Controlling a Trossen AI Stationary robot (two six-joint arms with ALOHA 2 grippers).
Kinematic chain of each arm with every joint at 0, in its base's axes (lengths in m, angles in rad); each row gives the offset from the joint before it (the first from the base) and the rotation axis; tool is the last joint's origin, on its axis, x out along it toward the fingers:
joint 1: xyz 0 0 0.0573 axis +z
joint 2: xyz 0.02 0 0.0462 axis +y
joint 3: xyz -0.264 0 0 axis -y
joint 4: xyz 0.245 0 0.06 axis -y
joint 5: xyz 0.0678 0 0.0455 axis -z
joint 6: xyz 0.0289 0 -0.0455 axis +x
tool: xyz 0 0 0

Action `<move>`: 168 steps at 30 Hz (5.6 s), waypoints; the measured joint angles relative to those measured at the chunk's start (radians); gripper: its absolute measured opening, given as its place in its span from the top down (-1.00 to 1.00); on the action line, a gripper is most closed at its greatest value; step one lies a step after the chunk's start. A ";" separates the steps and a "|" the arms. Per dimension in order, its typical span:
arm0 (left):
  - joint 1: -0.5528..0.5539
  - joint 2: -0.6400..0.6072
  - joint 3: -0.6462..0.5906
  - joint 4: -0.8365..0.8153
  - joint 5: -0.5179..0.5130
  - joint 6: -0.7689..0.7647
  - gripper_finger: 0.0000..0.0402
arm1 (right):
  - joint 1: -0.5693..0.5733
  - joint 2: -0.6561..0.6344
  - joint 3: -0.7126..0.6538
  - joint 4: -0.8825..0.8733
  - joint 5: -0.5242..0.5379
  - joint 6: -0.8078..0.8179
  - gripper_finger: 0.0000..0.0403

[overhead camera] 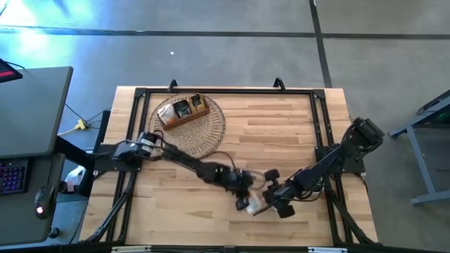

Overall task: Pick & Place Tea
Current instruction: Put the orange tea bag into the left section of the wooden organizer

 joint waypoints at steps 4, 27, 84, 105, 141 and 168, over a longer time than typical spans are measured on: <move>-0.054 0.000 0.006 -0.007 -0.003 -0.090 0.75 | -0.005 -0.027 -0.002 -0.017 -0.033 0.004 0.87; -0.063 0.001 0.007 -0.055 -0.319 -0.392 0.75 | -0.006 0.045 -0.001 0.333 -0.011 0.016 0.98; 0.223 -0.074 0.005 -0.027 0.094 0.337 0.19 | -0.018 0.061 -0.041 0.141 0.152 -0.075 0.99; 0.250 0.009 0.005 0.063 0.304 0.086 0.06 | -0.037 0.064 -0.072 0.156 0.162 -0.184 1.00; 0.251 0.035 0.123 -0.154 0.242 -0.100 0.06 | -0.037 0.063 -0.121 0.255 0.185 -0.168 1.00; 0.263 0.038 0.121 -0.123 0.250 -0.074 0.98 | -0.018 0.034 -0.124 0.256 0.251 -0.209 0.97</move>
